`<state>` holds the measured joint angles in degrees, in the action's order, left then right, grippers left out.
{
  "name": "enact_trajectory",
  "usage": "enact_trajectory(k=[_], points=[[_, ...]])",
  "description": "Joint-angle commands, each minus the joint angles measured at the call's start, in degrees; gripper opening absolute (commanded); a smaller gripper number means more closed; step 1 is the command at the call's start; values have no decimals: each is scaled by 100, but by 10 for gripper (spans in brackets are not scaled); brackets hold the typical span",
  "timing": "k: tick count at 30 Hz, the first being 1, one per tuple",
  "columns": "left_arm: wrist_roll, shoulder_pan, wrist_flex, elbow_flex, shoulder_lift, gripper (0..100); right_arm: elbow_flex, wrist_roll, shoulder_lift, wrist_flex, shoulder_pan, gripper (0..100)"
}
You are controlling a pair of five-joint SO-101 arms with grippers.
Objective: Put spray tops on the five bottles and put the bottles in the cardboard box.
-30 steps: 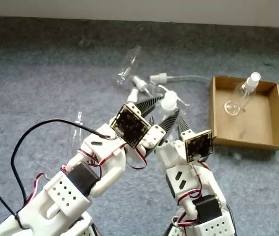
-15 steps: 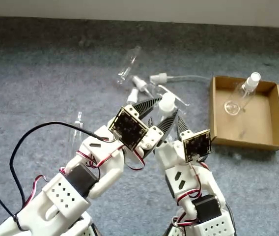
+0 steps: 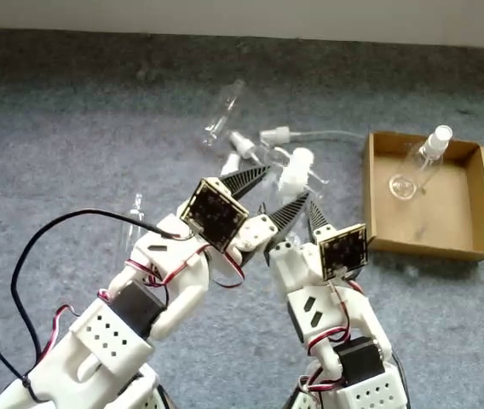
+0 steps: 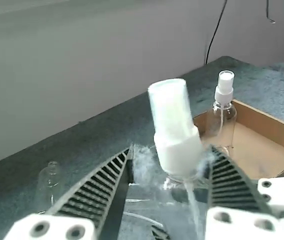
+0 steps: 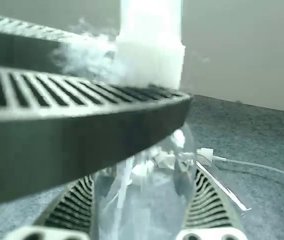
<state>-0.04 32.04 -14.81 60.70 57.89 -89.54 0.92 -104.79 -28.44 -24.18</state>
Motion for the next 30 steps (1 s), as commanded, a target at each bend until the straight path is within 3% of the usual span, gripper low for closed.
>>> enact_trajectory(k=[1, 25, 30], points=[[-70, -418, 35, -31, -22, 228, 365, 0, -66, 22, 110, 63], [-70, -391, -105, -734, -13, 232, 356, 0, -66, 22, 136, 63], [-70, 4, -378, -760, -13, 232, 347, 0, -66, 31, 136, 63]])
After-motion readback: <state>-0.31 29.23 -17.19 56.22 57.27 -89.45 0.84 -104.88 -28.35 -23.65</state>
